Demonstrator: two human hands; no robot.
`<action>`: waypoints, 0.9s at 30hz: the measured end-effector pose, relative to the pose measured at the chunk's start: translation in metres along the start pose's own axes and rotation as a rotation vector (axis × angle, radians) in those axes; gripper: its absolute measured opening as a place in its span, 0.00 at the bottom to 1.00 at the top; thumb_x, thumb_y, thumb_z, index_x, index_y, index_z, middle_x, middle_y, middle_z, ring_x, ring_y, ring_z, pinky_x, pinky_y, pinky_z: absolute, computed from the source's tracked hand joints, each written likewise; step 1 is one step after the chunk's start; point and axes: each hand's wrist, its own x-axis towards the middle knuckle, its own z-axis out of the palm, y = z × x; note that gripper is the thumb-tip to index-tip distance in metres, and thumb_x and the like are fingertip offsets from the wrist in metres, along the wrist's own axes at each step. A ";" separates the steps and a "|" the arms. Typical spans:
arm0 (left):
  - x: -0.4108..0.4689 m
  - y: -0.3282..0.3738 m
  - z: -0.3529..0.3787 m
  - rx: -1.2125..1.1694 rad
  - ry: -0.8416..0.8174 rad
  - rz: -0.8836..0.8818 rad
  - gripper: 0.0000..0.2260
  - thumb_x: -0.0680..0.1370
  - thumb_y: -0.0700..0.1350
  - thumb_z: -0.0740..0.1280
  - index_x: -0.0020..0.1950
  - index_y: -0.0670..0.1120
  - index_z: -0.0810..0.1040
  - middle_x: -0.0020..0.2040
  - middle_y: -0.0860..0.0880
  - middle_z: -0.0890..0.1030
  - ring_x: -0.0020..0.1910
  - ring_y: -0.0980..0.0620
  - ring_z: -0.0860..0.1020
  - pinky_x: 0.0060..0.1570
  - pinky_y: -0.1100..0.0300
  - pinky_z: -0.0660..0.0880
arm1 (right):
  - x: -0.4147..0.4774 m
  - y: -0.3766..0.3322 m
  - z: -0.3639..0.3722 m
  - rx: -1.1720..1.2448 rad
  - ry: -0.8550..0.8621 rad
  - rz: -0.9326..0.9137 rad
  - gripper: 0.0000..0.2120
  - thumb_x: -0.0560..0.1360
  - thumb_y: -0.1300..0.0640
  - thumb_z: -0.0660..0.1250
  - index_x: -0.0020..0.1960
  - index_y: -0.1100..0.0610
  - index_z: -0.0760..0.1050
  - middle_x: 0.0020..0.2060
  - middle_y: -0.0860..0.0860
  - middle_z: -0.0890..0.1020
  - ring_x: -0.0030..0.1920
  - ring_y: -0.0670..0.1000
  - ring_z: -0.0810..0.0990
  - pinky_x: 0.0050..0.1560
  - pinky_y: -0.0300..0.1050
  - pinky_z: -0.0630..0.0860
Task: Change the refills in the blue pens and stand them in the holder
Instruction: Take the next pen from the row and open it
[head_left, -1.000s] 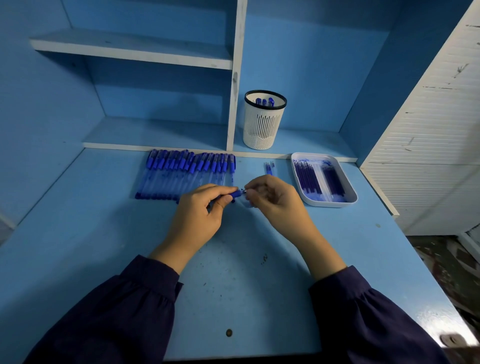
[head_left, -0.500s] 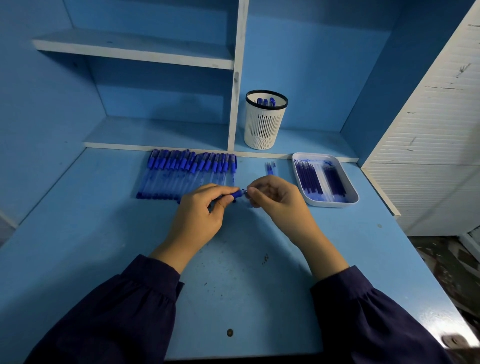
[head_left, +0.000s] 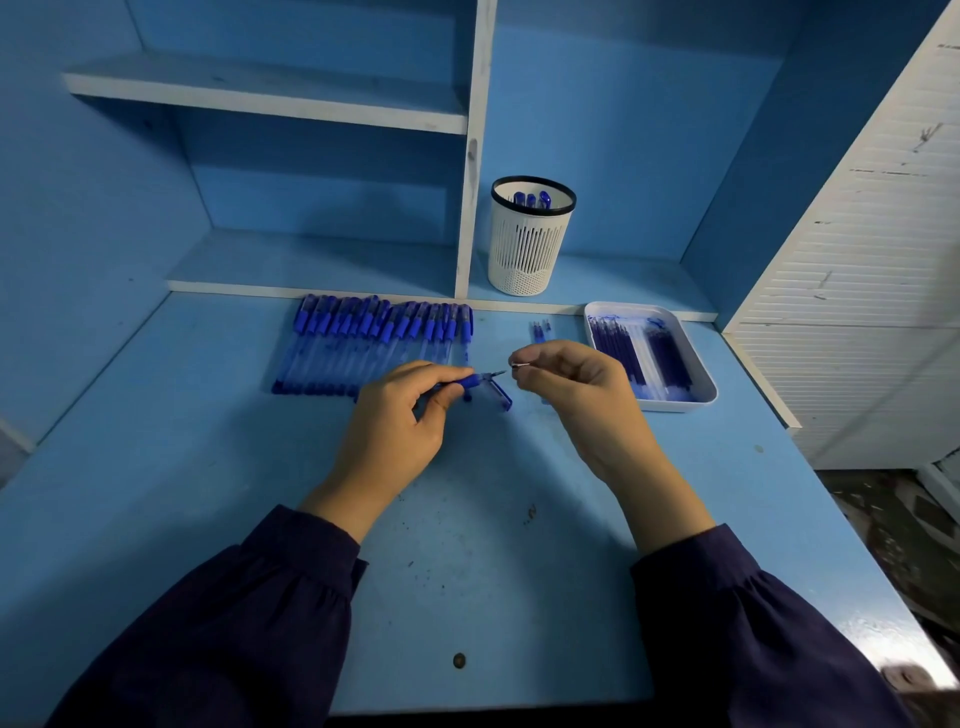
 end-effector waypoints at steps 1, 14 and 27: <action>0.000 0.000 0.000 -0.002 0.000 -0.005 0.10 0.78 0.38 0.70 0.58 0.44 0.83 0.49 0.54 0.82 0.48 0.65 0.78 0.46 0.72 0.74 | 0.000 -0.001 -0.001 0.000 0.017 -0.002 0.08 0.73 0.71 0.69 0.45 0.60 0.81 0.39 0.51 0.84 0.41 0.46 0.82 0.44 0.34 0.76; -0.001 0.001 0.001 -0.026 0.006 -0.048 0.10 0.79 0.39 0.69 0.59 0.46 0.83 0.51 0.56 0.82 0.50 0.60 0.79 0.51 0.70 0.75 | 0.002 0.019 -0.006 -0.830 0.014 -0.097 0.01 0.71 0.62 0.72 0.41 0.58 0.80 0.33 0.46 0.79 0.32 0.40 0.75 0.36 0.26 0.70; 0.000 0.002 0.000 -0.032 -0.015 -0.028 0.10 0.78 0.38 0.69 0.58 0.45 0.83 0.49 0.54 0.82 0.49 0.61 0.79 0.49 0.71 0.75 | 0.001 0.015 -0.010 -0.694 0.041 -0.064 0.05 0.70 0.63 0.72 0.46 0.58 0.81 0.36 0.49 0.81 0.36 0.45 0.79 0.42 0.34 0.76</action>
